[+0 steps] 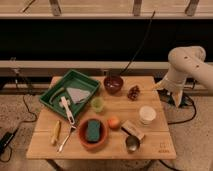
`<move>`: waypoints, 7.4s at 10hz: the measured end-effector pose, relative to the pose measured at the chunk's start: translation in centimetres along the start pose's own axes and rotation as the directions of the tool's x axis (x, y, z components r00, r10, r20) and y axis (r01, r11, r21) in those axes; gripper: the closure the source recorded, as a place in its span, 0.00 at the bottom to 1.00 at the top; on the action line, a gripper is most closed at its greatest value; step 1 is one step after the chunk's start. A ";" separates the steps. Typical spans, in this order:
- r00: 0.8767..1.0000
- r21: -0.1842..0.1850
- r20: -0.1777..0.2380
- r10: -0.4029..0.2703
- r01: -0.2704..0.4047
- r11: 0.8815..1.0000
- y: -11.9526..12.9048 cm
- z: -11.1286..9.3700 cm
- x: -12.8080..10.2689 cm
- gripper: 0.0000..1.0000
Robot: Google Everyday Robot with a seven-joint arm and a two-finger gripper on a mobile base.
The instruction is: Place grapes in metal cup
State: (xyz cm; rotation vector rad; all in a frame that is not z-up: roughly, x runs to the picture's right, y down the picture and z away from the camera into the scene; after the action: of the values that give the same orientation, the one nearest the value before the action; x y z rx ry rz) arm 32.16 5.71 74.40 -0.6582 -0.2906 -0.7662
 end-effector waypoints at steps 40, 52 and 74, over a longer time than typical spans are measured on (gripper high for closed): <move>0.987 0.078 0.028 -0.159 0.157 0.985 -15.5 10.6 4.0 0.20; 0.981 0.001 0.027 -0.191 0.191 0.982 -17.8 15.8 4.1 0.46; 0.804 0.181 -0.055 -0.592 0.591 0.786 -2.3 -4.1 -17.8 1.00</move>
State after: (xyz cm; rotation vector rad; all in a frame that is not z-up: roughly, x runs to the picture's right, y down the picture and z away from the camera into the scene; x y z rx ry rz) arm 18.22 11.60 63.94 -0.3789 -0.5860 -1.3254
